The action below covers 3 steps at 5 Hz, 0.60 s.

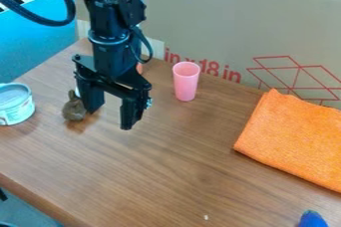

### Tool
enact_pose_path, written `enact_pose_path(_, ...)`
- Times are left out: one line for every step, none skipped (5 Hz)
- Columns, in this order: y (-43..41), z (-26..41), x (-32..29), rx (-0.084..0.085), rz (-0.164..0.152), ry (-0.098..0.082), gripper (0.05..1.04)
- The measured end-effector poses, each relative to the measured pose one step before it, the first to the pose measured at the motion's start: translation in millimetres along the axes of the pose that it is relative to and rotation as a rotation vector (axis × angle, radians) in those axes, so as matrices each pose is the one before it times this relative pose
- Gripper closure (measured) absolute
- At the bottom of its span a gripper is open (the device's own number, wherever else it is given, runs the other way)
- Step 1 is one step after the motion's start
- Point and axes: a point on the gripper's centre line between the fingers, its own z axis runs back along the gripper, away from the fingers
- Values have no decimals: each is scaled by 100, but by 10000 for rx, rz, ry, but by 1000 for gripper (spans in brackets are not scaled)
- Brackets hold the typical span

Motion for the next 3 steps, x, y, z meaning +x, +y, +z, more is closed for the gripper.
enact_pose_path(146,-470,-113,-57,-14,191,82)
enact_pose_path(2423,1049,1872,-1050,-501,-490,82)
enact_pose_path(4426,341,1255,445,974,-357,82)
